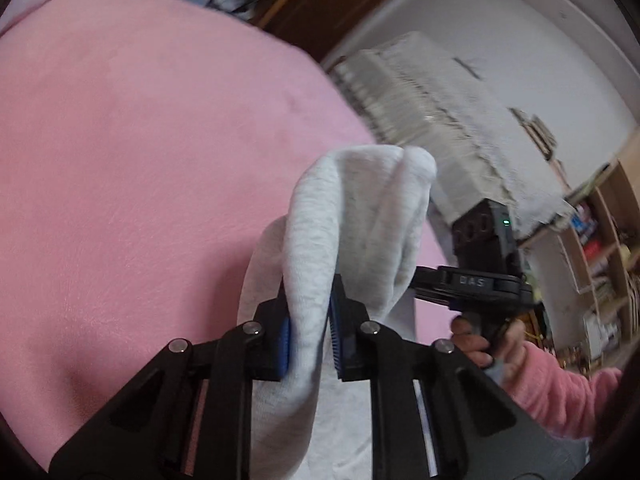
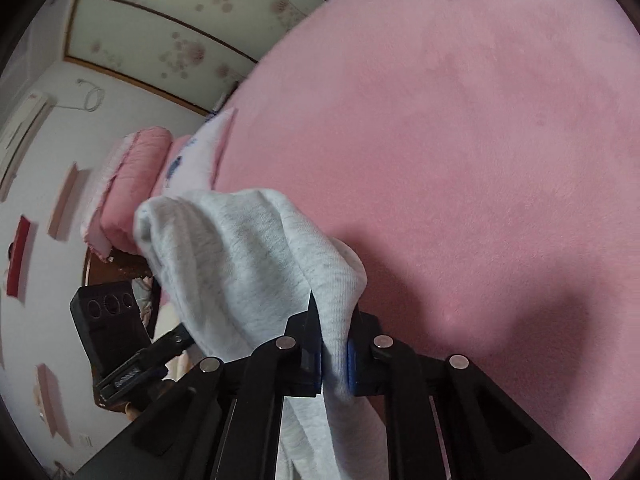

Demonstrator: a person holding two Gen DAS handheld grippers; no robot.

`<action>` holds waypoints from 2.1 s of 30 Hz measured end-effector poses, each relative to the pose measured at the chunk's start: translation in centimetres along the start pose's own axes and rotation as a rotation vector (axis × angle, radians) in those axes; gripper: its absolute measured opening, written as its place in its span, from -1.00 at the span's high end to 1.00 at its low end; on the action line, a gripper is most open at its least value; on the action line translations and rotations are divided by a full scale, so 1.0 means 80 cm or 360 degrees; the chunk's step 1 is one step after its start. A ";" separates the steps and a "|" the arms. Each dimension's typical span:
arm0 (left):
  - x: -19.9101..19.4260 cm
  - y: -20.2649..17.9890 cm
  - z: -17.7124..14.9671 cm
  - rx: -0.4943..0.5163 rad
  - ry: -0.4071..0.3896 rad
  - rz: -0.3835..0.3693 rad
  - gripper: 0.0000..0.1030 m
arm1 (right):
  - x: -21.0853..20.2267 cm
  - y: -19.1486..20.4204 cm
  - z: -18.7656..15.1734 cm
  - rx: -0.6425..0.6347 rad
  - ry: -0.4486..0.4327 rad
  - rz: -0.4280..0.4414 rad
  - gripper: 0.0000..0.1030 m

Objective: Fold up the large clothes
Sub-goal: 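Close the left gripper on the hood tip while the right gripper grasps the hood edge, then lift the hood with both grippers and fold it back onto the hoodie body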

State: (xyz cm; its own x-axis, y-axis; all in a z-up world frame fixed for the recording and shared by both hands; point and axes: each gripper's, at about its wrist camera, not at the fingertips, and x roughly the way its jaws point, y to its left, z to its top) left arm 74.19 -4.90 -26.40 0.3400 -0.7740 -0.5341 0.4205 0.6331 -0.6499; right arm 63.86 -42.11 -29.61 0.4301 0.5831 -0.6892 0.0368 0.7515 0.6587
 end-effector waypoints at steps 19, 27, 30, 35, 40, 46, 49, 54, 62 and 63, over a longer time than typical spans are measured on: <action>-0.041 -0.140 -0.156 0.0311 0.0308 0.0025 0.76 | -0.042 0.163 -0.084 -0.0818 0.0099 -0.0101 0.84; 0.001 -0.164 -0.287 0.0454 0.0428 0.0305 0.76 | 0.009 0.192 -0.121 -0.0769 0.0107 -0.0230 0.83; 0.023 -0.164 -0.295 0.0414 0.0407 0.0347 0.76 | 0.031 0.219 -0.105 -0.0755 0.0082 -0.0271 0.83; 0.035 -0.187 -0.308 0.0389 0.0440 0.0461 0.75 | 0.074 0.280 -0.096 -0.0768 0.0117 -0.0387 0.76; 0.002 -0.222 -0.294 0.0383 0.0501 0.0673 0.72 | 0.073 0.356 -0.060 -0.0715 0.0246 -0.0512 0.10; -0.006 -0.273 -0.284 0.0232 0.0560 0.0775 0.71 | 0.022 0.421 -0.062 -0.0619 0.0250 -0.0572 -0.48; -0.014 -0.292 -0.290 0.0282 0.0563 0.0855 0.70 | 0.011 0.459 -0.061 -0.0457 0.0216 -0.0458 -0.48; -0.001 -0.305 -0.296 0.0283 0.0681 0.0873 0.70 | 0.040 0.513 -0.052 -0.0511 0.0249 -0.0529 -0.48; 0.012 -0.295 -0.313 -0.0023 0.0693 0.0872 0.68 | 0.067 0.513 -0.074 -0.0527 0.0295 -0.0552 -0.59; 0.010 -0.291 -0.315 -0.0054 0.0695 0.0865 0.68 | 0.077 0.521 -0.073 -0.0491 0.0305 -0.0551 -0.61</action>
State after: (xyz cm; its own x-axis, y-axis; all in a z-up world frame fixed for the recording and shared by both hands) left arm 43.45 -20.17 -25.32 0.1227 -0.2794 -0.9523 0.2574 0.9357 -0.2414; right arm 62.79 -5.40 -8.15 0.2652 0.3080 -0.9137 -0.1329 0.9502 0.2818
